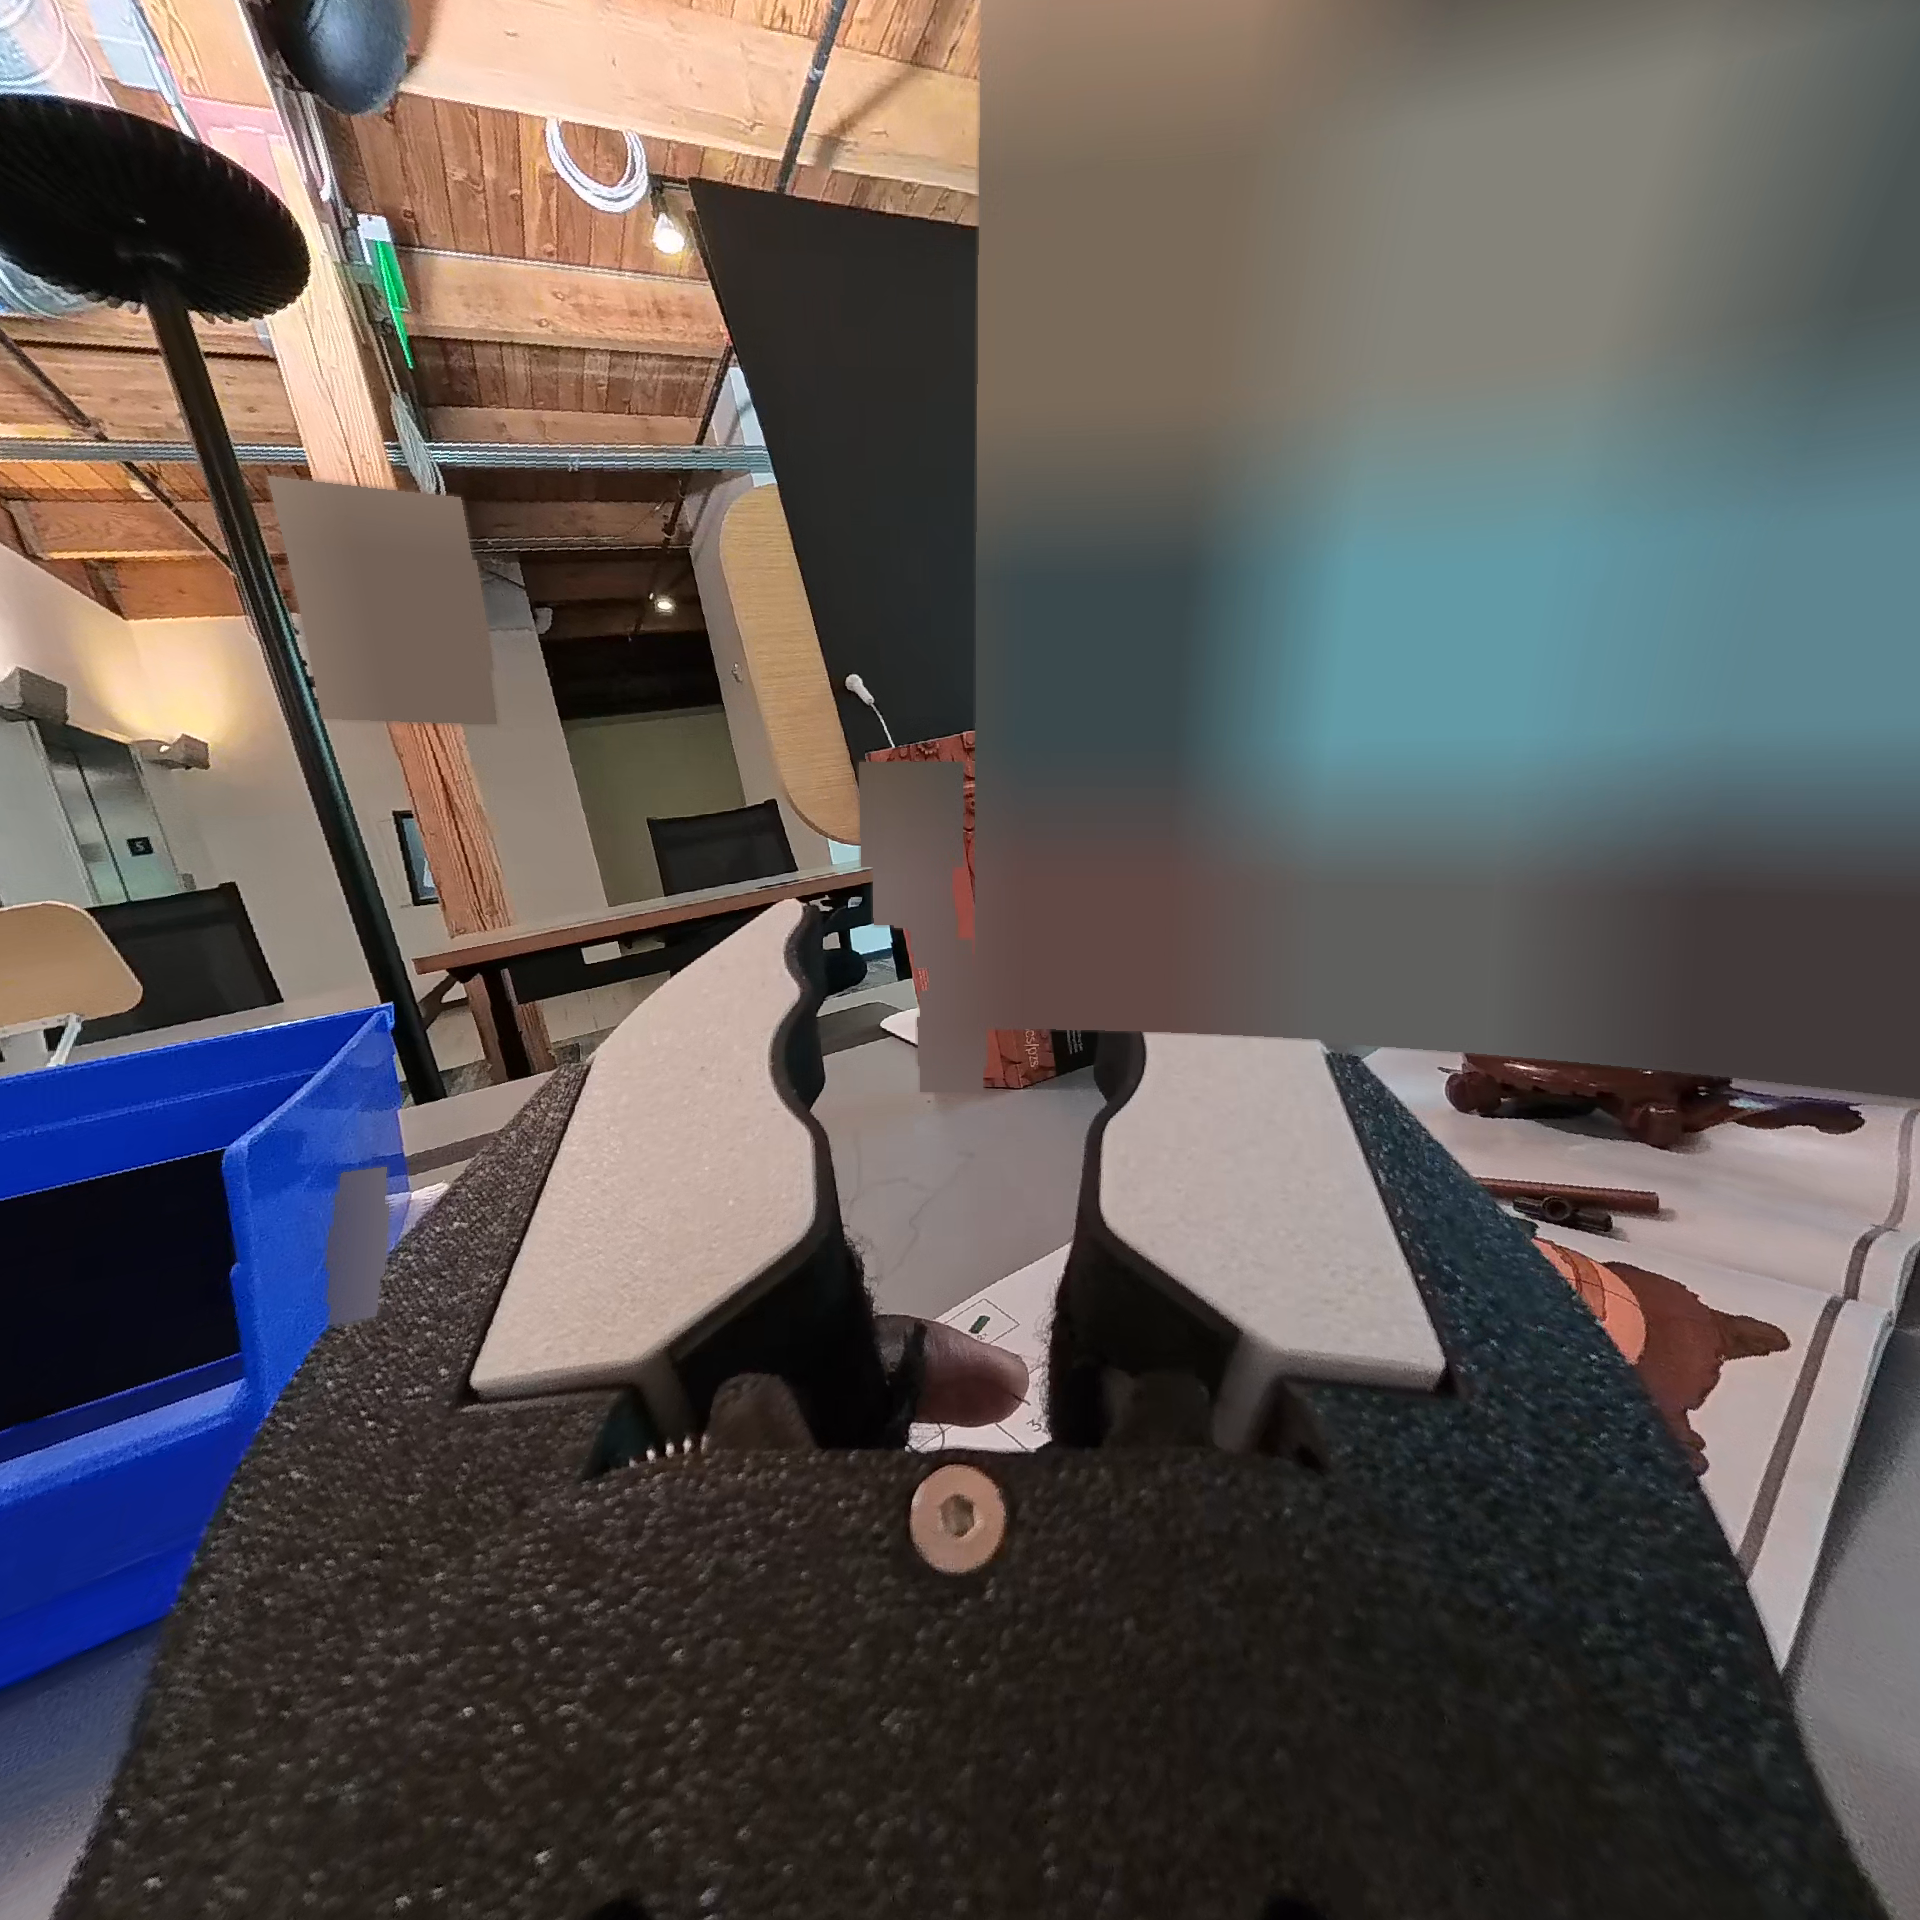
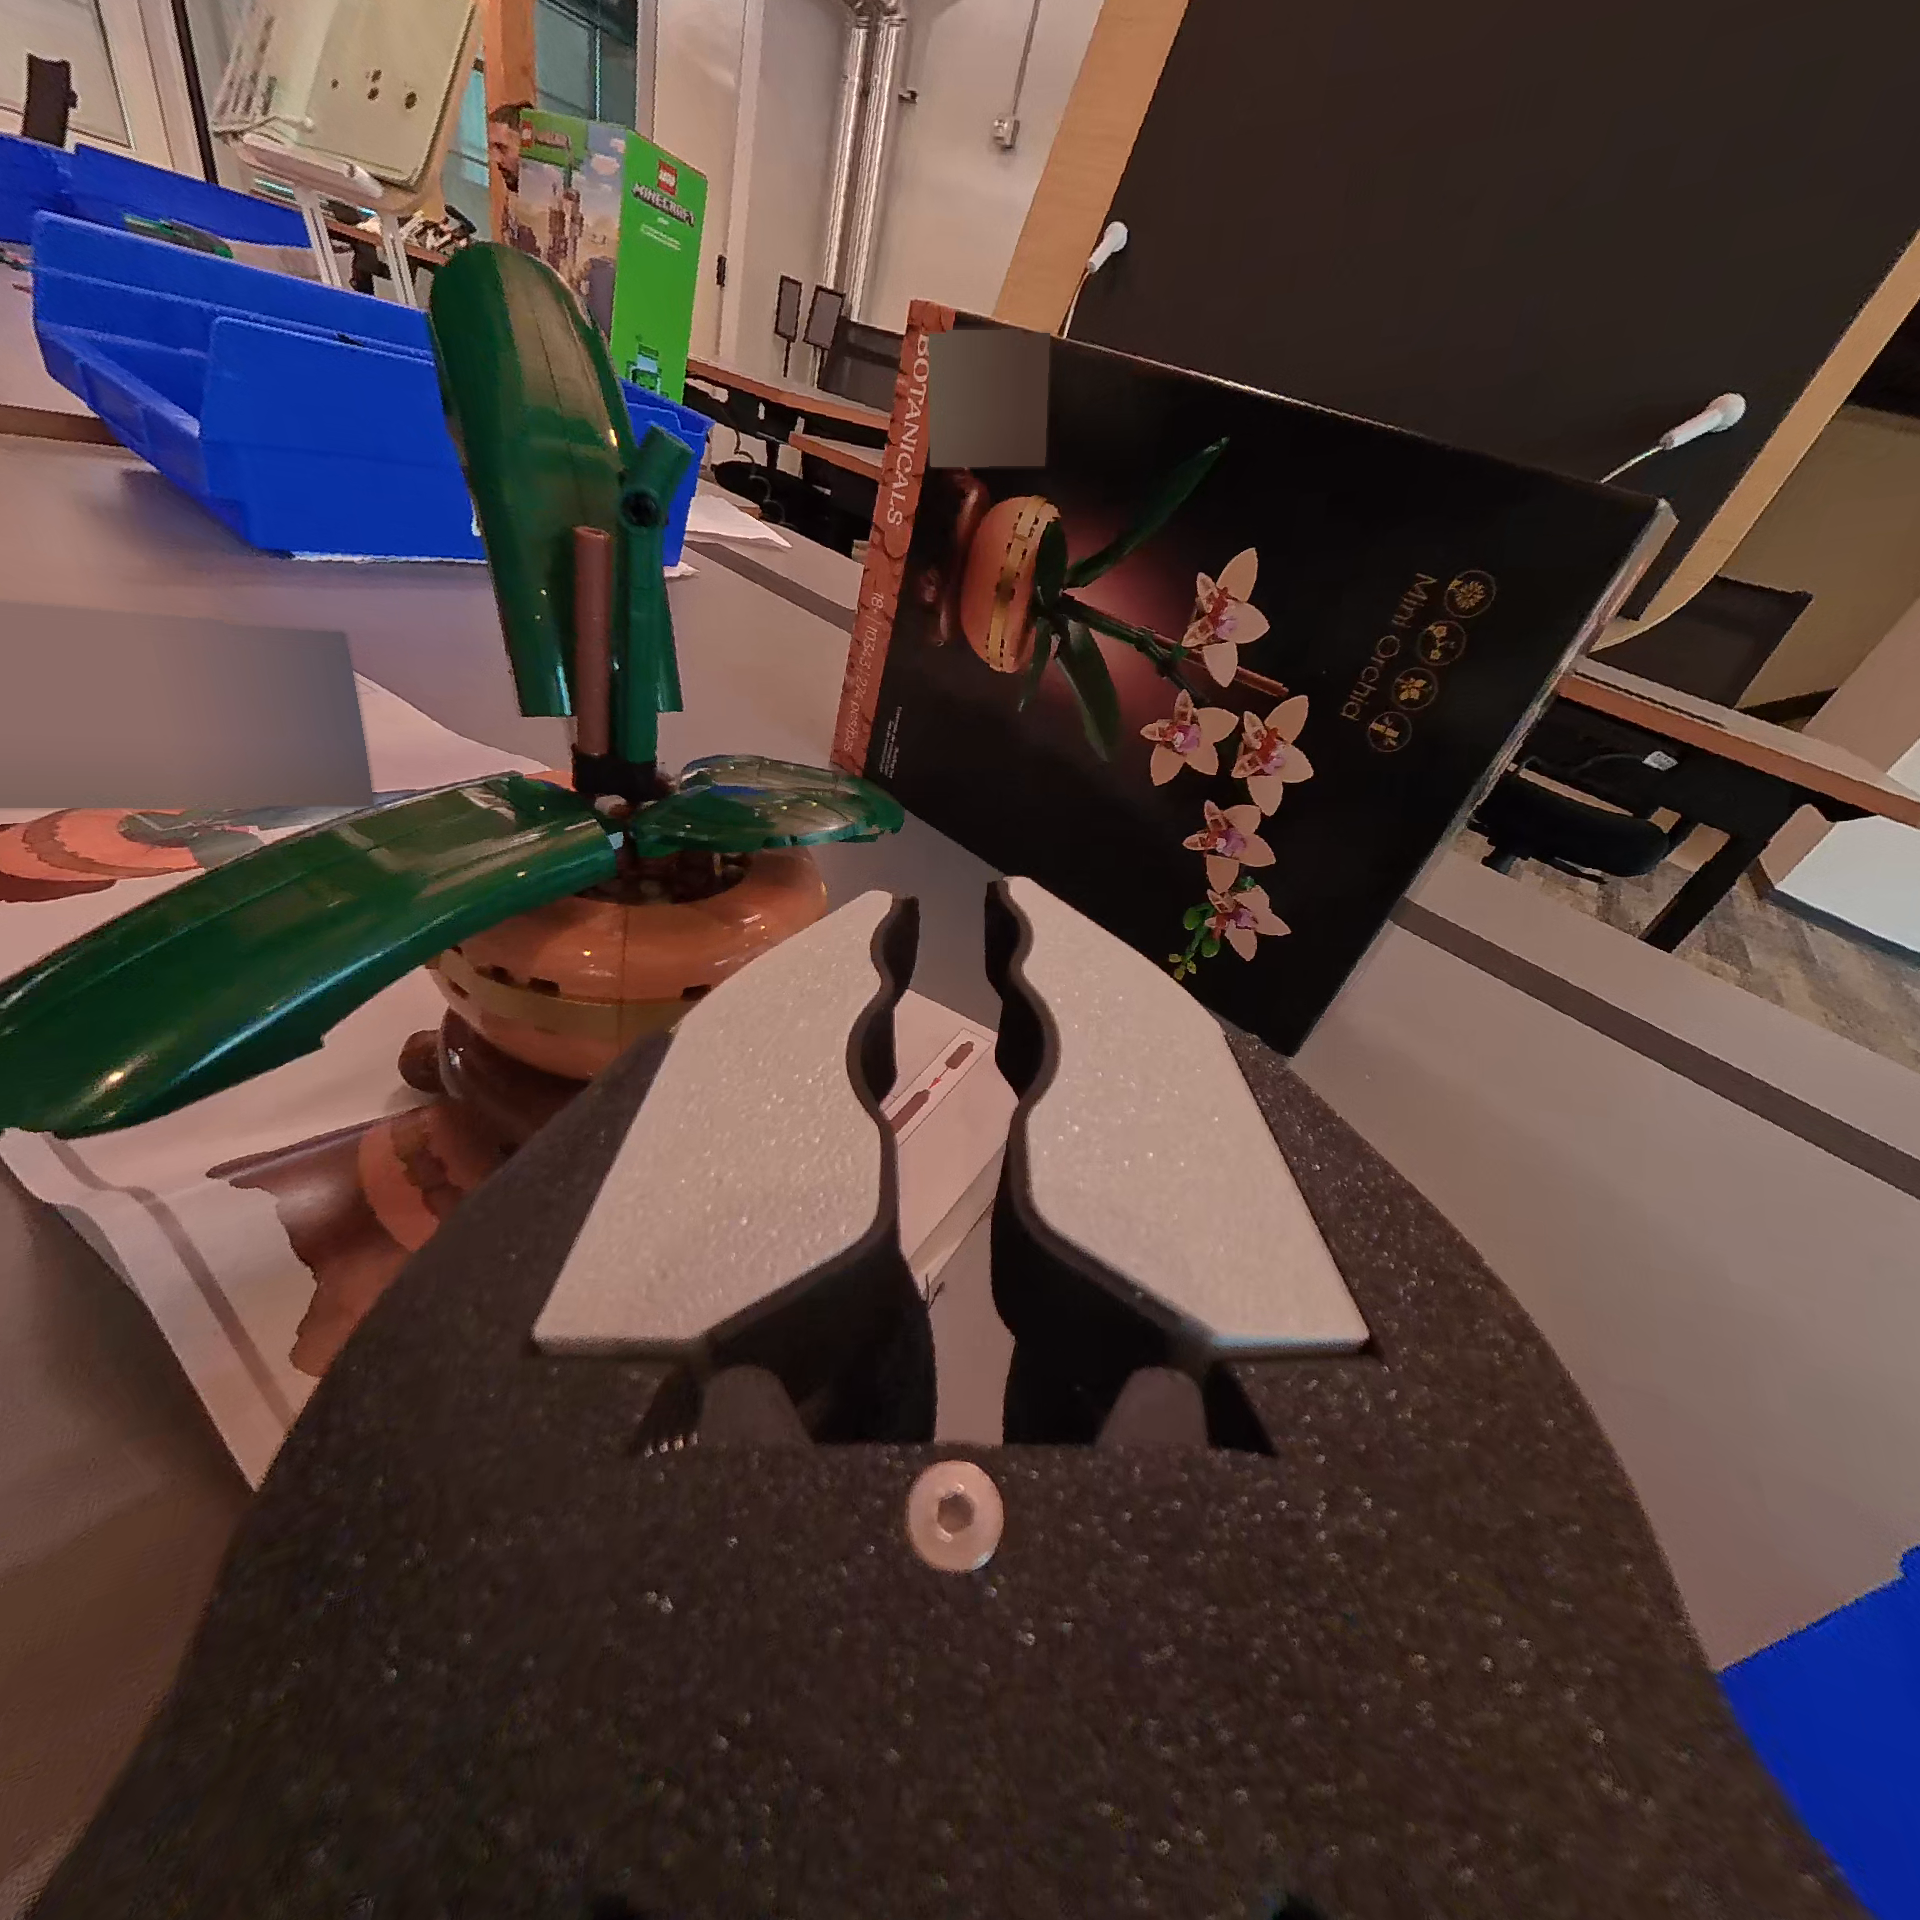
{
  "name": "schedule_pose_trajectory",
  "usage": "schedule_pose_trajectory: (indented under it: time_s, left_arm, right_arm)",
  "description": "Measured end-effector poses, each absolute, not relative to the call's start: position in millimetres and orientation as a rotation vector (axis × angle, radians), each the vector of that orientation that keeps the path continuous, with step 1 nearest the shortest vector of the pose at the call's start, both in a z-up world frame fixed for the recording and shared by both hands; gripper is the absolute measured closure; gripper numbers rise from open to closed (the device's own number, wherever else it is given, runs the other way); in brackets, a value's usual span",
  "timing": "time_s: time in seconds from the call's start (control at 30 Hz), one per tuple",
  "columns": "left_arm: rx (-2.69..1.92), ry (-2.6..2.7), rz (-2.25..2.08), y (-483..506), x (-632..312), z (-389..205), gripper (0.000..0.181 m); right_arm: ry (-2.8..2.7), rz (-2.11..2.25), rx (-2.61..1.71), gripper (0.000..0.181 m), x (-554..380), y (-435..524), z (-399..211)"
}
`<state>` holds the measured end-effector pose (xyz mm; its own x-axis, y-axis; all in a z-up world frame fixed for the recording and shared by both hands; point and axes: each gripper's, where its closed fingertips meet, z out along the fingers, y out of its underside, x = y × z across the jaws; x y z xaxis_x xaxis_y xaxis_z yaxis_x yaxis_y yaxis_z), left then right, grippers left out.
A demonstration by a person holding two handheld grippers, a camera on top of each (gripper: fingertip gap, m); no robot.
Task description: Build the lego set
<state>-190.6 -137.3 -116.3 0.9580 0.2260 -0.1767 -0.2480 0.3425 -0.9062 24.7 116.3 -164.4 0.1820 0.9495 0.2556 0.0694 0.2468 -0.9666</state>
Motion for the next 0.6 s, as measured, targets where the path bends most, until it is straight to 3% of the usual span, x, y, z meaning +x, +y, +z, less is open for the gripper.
schedule_pose_trajectory:
  time_s: [0.03, 0.4, 0.6]
  left_arm:
    - [-1.183, 0.023, 0.309, -137.1, -190.4, -116.4, 0.132]
    - [-1.201, 0.077, 0.322, -133.2, -182.0, -119.1, 0.132]
    - [-1.311, 0.165, 0.003, -122.8, -146.0, -121.0, 0.137]
  right_arm:
    - [-1.217, 0.859, -1.136, 0.168, 24.3, 115.9, -165.0]
    - [-1.24, 0.82, -1.095, 0.162, 25.8, 113.7, -163.9]
    - [-1.211, 0.904, -0.85, 0.167, 43.3, 45.4, -82.9]
